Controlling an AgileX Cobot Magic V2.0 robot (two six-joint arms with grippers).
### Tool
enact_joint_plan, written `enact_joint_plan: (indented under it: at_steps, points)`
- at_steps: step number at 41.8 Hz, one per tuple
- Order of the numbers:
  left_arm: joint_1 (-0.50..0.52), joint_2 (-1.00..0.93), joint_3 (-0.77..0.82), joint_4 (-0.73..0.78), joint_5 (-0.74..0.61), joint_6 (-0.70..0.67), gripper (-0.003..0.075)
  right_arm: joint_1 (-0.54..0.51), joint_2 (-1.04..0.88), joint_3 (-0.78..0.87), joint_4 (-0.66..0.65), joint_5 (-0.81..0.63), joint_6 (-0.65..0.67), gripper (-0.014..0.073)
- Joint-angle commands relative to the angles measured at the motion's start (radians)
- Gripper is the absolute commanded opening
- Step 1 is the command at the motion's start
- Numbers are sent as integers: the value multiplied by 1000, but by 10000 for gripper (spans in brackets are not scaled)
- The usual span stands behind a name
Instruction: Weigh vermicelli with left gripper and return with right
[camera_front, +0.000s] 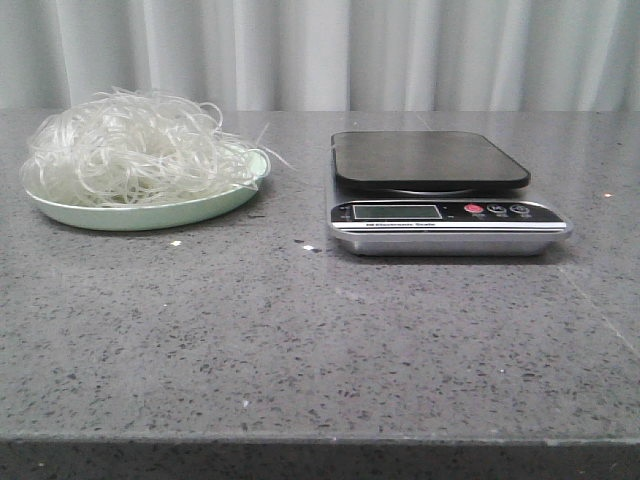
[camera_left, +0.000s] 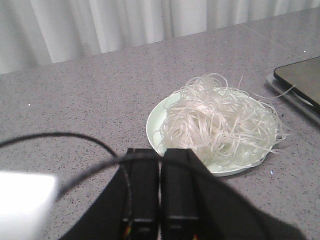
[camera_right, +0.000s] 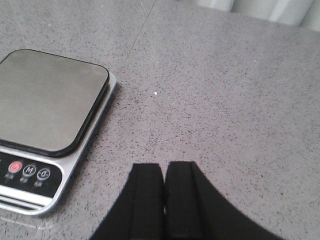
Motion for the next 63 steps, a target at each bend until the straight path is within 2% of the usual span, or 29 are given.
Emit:
enact_joint_plan:
  at_steps: [1,11,17,63]
  points:
    - [3,3,-27,0,-86,-12,136,-5,-117,72,-5,-148,-9,151]
    - [3,3,-27,0,-91,-12,136,-5,-347,225,-5,-188,-9,151]
    - [3,3,-27,0,-91,-12,136,-5,-407,252,-5,-188,-9,151]
    - [8,3,-18,-2,-94,-12,136,-5,-406,253,-5,-185,-9,151]
